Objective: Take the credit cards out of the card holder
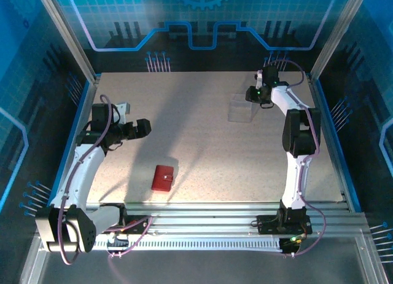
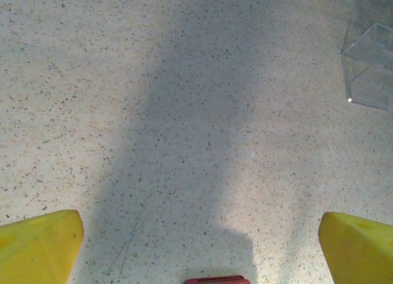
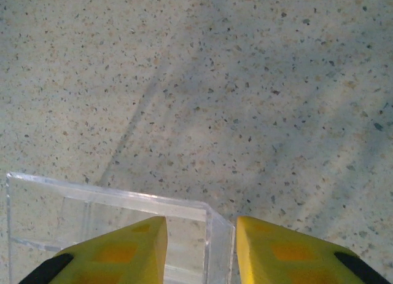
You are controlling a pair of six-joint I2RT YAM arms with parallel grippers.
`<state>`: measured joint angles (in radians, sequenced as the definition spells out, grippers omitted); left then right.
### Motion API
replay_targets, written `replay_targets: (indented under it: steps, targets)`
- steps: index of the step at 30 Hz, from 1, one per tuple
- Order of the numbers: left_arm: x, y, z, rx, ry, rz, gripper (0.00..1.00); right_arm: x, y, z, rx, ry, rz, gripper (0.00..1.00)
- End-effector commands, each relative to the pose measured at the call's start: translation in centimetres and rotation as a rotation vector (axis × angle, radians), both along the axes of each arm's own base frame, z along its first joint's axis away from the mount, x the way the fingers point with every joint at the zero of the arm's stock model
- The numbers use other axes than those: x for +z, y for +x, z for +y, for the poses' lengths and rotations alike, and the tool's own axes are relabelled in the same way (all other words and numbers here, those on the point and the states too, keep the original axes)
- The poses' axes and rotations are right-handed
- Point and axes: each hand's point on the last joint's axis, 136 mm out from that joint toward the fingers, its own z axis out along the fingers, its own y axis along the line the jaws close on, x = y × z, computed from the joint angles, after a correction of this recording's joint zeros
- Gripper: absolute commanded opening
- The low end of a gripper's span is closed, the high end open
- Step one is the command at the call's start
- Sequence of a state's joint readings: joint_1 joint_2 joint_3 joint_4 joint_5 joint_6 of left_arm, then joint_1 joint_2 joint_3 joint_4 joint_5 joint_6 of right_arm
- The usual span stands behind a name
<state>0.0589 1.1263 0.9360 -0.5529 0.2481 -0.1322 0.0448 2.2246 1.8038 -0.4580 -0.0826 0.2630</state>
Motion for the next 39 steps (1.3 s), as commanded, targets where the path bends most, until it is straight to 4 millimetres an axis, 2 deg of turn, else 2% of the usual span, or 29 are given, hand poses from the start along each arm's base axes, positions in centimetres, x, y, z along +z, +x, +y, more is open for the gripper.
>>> replay_targets:
  steps: [1,14,28,33,39]
  targets:
    - [-0.8,-0.8,0.1,0.015,-0.002,0.041,0.99,-0.3,0.4,0.0,-0.007,0.021,0.018,0.35]
    - [-1.6,-0.7,0.6,0.026,0.022,0.063,0.99,-1.2,0.5,0.4,-0.014,0.035,0.028,0.25]
    - [-1.6,-0.6,0.5,0.023,0.016,0.064,0.99,0.6,-0.2,1.4,-0.016,-0.011,-0.017,0.16]
    - [-1.6,-0.6,0.5,0.021,0.015,0.064,0.99,1.8,-1.2,2.4,-0.032,-0.004,-0.038,0.12]
    - [-1.7,-0.6,0.4,0.018,0.009,0.069,0.99,2.4,-3.2,5.2,-0.039,0.009,-0.056,0.11]
